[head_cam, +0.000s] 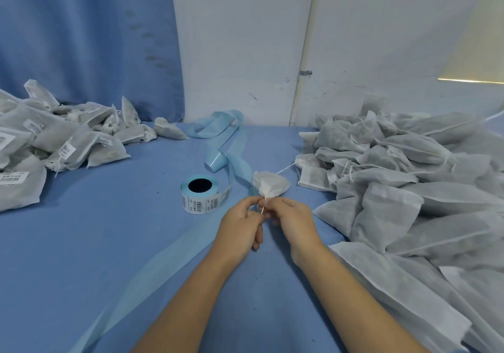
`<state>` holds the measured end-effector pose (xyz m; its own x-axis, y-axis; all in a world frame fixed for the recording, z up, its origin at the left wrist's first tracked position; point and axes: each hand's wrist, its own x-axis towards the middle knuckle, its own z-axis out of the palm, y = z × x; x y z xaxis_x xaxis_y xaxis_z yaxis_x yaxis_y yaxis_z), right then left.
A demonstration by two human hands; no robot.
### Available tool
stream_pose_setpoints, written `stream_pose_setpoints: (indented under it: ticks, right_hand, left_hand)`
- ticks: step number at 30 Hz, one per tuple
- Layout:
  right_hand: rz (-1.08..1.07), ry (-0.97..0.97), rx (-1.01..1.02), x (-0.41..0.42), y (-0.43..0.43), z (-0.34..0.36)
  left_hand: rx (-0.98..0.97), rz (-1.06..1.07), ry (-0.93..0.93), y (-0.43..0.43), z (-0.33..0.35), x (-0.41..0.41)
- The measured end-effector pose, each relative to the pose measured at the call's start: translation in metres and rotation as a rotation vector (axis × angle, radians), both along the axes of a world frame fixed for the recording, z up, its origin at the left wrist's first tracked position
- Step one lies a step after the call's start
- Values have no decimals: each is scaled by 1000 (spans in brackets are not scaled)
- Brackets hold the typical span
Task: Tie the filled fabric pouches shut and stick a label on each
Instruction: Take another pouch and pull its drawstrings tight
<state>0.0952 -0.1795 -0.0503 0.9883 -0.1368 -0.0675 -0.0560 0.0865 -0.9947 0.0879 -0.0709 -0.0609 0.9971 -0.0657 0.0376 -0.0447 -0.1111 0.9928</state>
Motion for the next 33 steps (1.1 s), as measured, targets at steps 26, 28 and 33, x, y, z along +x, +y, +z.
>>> stream_pose_setpoints:
  ticks: [26,28,33]
  right_hand:
    - [-91,-181,-562,3,-18,-3]
    - [-120,-266,-750,1,-17,-5]
    - [-174,-392,-1270,0,-14,-5]
  left_hand:
    - [879,300,-414,10,-4,-5]
    - [876,282,-430,11,-4,-5]
    - [854,252,-633,6,-1,-9]
